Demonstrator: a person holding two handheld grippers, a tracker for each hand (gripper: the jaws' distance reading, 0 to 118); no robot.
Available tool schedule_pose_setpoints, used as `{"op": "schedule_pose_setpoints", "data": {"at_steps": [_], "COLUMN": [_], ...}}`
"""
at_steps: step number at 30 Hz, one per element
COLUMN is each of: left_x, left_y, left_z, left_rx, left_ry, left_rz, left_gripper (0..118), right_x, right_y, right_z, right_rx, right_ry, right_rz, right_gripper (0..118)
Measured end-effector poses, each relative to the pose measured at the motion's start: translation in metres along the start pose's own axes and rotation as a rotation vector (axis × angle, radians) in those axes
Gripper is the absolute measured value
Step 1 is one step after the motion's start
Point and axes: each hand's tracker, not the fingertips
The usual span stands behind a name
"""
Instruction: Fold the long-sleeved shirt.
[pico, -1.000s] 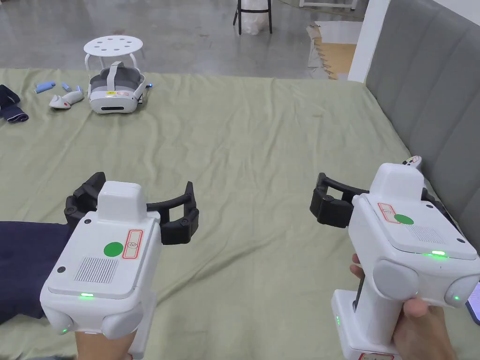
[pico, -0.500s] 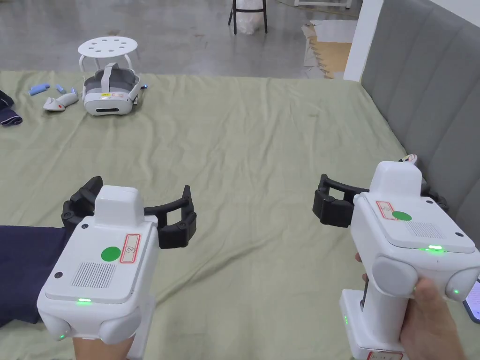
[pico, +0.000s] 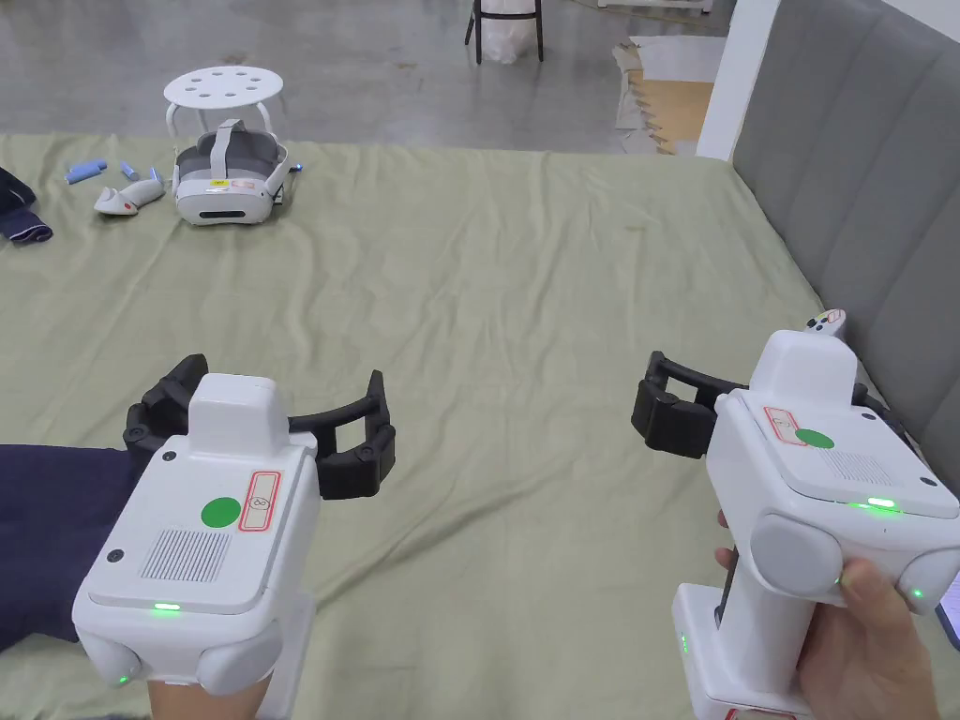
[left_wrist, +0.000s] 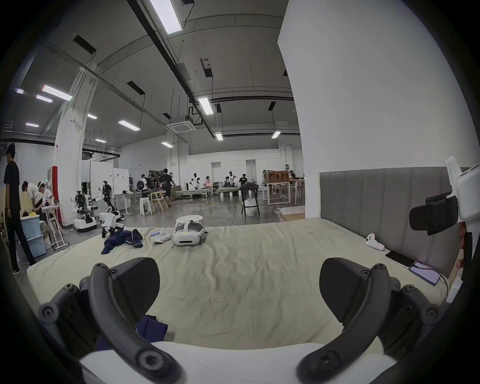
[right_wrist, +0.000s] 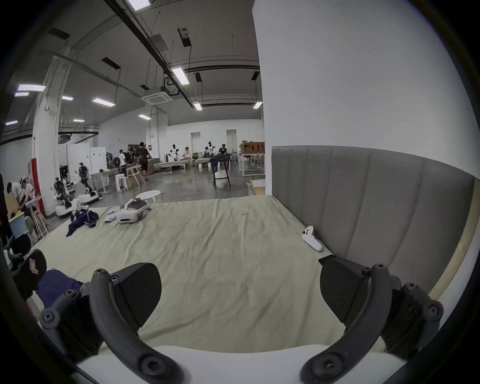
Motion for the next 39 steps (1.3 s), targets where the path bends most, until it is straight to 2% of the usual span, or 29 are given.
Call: {"op": "schedule_pose_setpoints", "data": {"at_steps": [19, 36, 39], "left_x": [0.006, 0.006, 0.008], "left_y": [0.002, 0.002, 0.003], "left_z": [0.000, 0.000, 0.000], "left_rx": [0.002, 0.000, -0.001], "left_ry": [-0.016, -0.017, -0.022], "left_rz": [-0.006, -0.005, -0.008], "left_gripper": [111, 111, 111], "right_x": [-0.004, -0.006, -0.010], "right_y": [0.001, 0.005, 0.006], "right_z": [0.008, 0.017, 0.020], "right_rx": [0.018, 0.014, 0.028], "right_ry": [0.028, 0.027, 0.036], "right_rz": [0.055, 0.023, 0.052], "right_gripper": [118, 118, 118]}}
